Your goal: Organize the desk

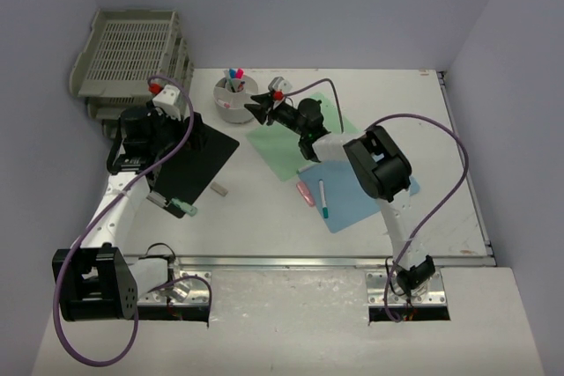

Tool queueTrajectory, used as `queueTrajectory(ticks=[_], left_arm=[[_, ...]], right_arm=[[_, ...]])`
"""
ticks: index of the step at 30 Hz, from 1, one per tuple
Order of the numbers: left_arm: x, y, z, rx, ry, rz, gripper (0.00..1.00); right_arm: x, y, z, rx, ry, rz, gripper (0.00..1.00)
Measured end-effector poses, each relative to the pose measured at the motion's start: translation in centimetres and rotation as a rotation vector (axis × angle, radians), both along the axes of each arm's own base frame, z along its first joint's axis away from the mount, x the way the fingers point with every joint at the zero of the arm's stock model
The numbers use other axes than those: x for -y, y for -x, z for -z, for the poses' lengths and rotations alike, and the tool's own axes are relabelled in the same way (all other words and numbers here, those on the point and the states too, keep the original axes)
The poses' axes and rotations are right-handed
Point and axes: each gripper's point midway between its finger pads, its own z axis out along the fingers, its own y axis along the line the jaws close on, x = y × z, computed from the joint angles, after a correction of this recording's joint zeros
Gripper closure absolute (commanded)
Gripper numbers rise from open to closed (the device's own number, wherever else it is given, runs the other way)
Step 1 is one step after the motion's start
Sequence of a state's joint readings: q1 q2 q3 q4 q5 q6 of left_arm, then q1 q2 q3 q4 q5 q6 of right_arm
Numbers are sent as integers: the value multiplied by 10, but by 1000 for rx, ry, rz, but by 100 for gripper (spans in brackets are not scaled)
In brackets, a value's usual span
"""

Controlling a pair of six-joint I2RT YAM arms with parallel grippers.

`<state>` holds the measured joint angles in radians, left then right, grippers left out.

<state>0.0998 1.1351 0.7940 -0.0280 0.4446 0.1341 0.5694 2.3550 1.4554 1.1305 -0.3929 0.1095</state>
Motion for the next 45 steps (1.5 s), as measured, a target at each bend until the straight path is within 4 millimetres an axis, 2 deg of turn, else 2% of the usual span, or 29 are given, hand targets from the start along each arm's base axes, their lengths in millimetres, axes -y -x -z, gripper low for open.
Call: queueTrajectory(ticks=[2, 4, 9, 13, 16, 20, 23, 27, 32, 35, 45], left_arm=[[0, 1, -1, 4, 0, 0, 0], [0, 3, -1, 7, -1, 0, 0], [1, 10, 7, -3, 1, 1, 0], [2, 13, 13, -13, 2, 2, 0], [2, 15, 16, -17, 3, 4, 0], [3, 15, 15, -15, 8, 7, 0], [3, 16, 11, -4, 6, 6, 0], [3, 19, 2, 26, 0, 7, 0], [3, 20, 3, 26, 0, 8, 0], [3, 21, 5, 21, 1, 7, 0], [4, 21, 6, 17, -6, 4, 0]], right_arm=[[12, 6, -7, -7, 5, 12, 64], [32, 12, -9, -42, 21, 51, 64], [109, 46, 11, -298, 157, 209, 62], [163, 73, 9, -400, 256, 331, 53], [184, 90, 20, -436, 384, 359, 57], [203, 106, 53, -597, 572, 370, 72], [220, 117, 74, -744, 666, 400, 73], [244, 154, 101, -940, 741, 445, 70], [263, 206, 127, -1183, 795, 480, 69], [264, 222, 130, -1283, 785, 499, 65], [247, 227, 135, -1416, 721, 515, 57]])
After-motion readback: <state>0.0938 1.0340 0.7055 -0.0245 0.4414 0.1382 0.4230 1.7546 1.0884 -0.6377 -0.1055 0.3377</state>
